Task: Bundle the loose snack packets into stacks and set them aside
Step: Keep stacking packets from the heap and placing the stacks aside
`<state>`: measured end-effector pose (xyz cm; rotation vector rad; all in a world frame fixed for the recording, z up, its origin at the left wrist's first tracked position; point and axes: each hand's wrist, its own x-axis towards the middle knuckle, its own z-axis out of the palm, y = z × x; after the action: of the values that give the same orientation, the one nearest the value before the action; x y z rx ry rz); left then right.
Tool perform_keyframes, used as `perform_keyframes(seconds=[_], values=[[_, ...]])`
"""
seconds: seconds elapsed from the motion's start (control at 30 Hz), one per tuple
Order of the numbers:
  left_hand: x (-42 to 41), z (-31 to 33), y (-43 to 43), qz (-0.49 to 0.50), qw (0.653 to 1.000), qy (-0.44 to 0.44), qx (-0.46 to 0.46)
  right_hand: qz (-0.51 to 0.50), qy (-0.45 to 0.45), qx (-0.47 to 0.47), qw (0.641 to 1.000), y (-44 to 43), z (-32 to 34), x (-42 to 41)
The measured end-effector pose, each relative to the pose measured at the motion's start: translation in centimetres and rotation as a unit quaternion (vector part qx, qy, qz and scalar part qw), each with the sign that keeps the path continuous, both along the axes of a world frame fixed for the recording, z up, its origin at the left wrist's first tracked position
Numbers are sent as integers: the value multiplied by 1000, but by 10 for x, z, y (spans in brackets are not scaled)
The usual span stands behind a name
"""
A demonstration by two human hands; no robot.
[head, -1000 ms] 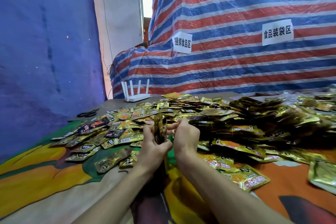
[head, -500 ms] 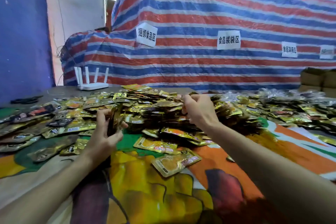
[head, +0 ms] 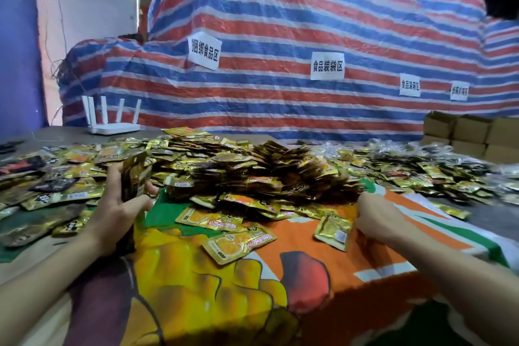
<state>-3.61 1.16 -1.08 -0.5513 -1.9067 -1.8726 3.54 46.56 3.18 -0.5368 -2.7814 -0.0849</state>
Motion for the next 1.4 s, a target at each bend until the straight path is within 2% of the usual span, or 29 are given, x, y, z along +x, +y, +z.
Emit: perform_keyframes(seconds=[0.2,0.3,0.5,0.7,0.9,1.07,1.17,1.27,1.33,1.4], values=[[-4,-2,-4,-13,1000,-15,8,1,60,-62,996,-10,14,3],[-3,0,-5,-18,1000,-14,7,-25,66,-71,995,-13,19,4],[1,1,-4,-28,999,-15,7,-61,67,-147,985,-6,23,1],[3,3,-1,-21,1000,-12,-1,-67,73,-145,985,-9,24,-4],[5,4,-1,-19,1000,-7,-12,-34,106,-151,982,-35,29,-5],[6,5,0,-24,999,-22,-10,69,143,-169,973,-90,39,-12],[8,7,1,-30,999,-32,-4,174,165,-211,948,-141,44,-19],[11,10,4,-51,995,-56,67,282,179,-287,898,-196,43,-31],[11,12,2,-70,984,-101,128,343,156,-348,858,-233,40,-40],[11,13,-1,-105,959,-178,192,385,119,-404,821,-266,33,-51]])
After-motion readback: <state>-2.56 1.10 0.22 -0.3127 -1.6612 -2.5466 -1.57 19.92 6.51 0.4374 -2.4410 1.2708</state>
